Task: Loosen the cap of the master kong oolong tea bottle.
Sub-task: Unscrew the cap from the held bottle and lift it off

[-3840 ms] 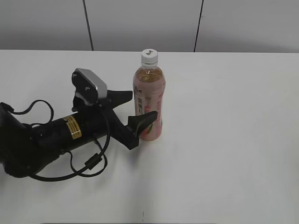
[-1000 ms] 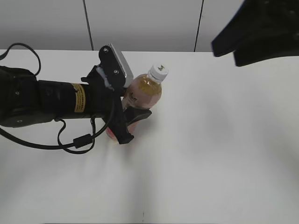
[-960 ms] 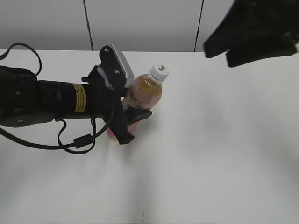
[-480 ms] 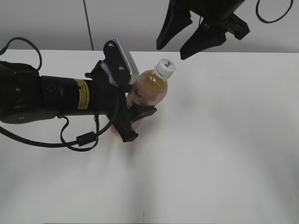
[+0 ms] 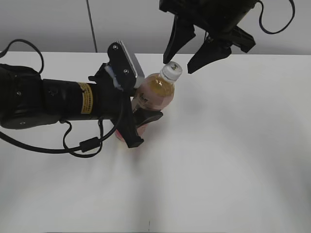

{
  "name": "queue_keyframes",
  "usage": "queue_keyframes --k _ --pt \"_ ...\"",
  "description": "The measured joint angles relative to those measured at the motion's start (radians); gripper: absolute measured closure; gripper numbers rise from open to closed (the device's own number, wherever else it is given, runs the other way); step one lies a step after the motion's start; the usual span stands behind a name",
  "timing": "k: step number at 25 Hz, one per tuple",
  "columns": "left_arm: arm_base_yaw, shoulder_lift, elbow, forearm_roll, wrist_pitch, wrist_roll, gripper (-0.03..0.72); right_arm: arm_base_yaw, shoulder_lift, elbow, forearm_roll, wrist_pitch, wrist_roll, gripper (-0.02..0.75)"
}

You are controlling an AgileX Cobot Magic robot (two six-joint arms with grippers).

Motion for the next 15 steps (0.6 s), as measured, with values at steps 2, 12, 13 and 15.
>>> queue_keyframes --k 2,12,13,15 --pt "0.000 0.000 0.000 -0.001 0.000 0.000 0.300 0.000 0.001 0.000 0.005 -0.001 0.001 0.350" --pt "0.000 0.000 0.000 -0.001 -0.006 0.000 0.300 0.000 0.010 -0.002 0.033 -0.006 0.003 0.350" --pt "0.000 0.000 0.000 -0.001 -0.006 0.000 0.300 0.000 0.013 -0.002 0.043 -0.006 0.003 0.350" --pt "0.000 0.000 0.000 -0.001 -0.006 0.000 0.300 0.003 0.022 -0.002 0.056 -0.006 0.003 0.350"
